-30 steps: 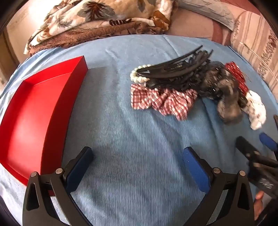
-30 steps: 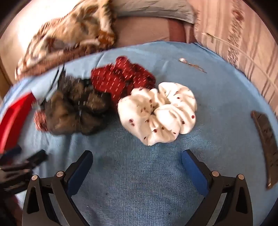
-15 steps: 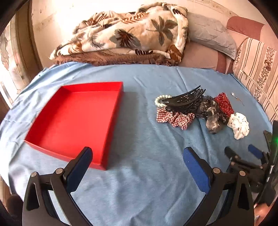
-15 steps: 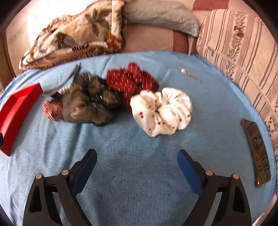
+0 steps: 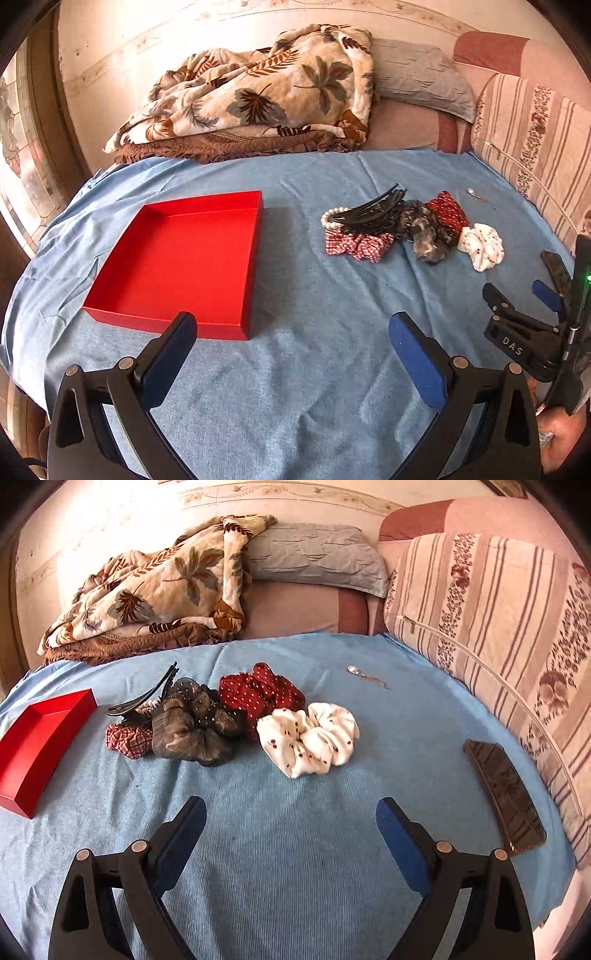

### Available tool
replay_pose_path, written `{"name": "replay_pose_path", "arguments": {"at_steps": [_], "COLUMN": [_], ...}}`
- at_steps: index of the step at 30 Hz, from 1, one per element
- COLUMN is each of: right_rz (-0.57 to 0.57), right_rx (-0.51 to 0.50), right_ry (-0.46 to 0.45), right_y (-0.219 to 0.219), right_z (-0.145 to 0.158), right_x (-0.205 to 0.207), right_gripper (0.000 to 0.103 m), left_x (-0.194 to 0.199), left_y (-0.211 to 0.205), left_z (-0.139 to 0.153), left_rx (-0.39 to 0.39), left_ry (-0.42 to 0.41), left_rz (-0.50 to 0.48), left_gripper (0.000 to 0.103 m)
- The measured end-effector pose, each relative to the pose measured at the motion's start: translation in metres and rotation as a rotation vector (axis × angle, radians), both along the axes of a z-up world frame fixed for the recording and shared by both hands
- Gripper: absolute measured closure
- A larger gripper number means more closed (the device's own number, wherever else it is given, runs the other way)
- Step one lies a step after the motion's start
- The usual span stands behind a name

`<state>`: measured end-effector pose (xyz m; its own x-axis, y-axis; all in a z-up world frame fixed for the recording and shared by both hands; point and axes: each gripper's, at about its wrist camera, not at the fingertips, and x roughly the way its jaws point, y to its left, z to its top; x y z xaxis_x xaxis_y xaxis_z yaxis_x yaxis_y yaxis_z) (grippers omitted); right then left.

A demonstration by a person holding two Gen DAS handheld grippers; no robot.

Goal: Organize jewelry
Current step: 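Move both tools toward the pile of hair accessories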

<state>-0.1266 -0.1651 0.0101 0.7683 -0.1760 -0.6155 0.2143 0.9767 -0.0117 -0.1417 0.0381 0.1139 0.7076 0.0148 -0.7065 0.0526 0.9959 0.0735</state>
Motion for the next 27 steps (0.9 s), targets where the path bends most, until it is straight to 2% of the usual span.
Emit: {"name": "replay_pose_path", "arguments": {"at_steps": [5,15,27], "right_rz": [-0.002,-0.015,-0.003], "right_rx": [0.066,0.102,0.036], "right_ry": [0.001,0.010,0.007], "right_y": [-0.007,-0.010,0.001], "right_z": [-0.004,-0.005,-0.005], "right_x": [-0.006,-0.003,-0.001], "right_gripper": [0.008,0.009,0.009], "left_x": [-0.003,-0.003,-0.002], "left_y": [-0.006,-0.008,-0.007], "left_z": [-0.001,-0.008,-0.014], "left_rx": [0.006,-0.007,-0.005], "left_ry": [0.012,0.038,0.057], "left_rz": [-0.019,-0.032,-0.045], "left_gripper": [0.000,0.000,0.000]}}
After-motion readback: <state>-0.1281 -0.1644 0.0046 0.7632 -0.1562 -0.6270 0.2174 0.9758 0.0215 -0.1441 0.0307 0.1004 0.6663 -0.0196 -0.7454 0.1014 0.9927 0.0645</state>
